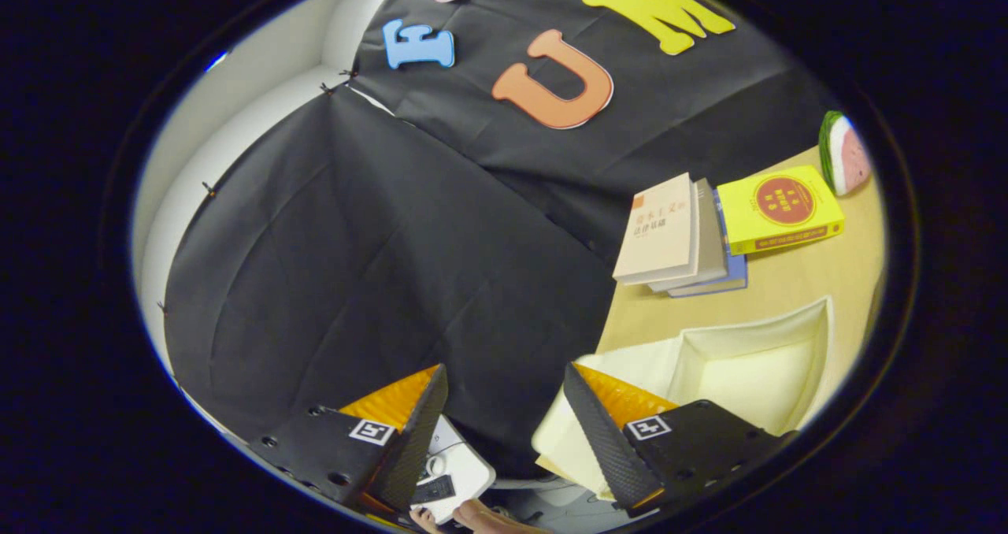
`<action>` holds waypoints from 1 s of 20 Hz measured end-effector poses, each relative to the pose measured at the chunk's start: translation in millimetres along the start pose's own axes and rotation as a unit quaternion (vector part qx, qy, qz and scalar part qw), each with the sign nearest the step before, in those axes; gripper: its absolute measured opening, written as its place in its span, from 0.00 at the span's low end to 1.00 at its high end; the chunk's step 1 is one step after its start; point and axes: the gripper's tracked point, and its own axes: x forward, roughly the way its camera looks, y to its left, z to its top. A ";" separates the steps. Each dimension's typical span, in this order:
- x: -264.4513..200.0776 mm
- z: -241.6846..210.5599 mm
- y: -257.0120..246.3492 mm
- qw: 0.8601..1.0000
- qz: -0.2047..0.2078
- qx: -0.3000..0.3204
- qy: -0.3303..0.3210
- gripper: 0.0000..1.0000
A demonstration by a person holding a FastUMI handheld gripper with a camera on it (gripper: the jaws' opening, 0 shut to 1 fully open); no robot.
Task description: Open the storage box then place both shoes into the box .Put the left shoe in first, then the right shoe, with the right side of both shoes facing outward in a uniform manner.
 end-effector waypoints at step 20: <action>-191.3 0.5 -326.1 0.931 -0.354 -0.079 0.034 0.96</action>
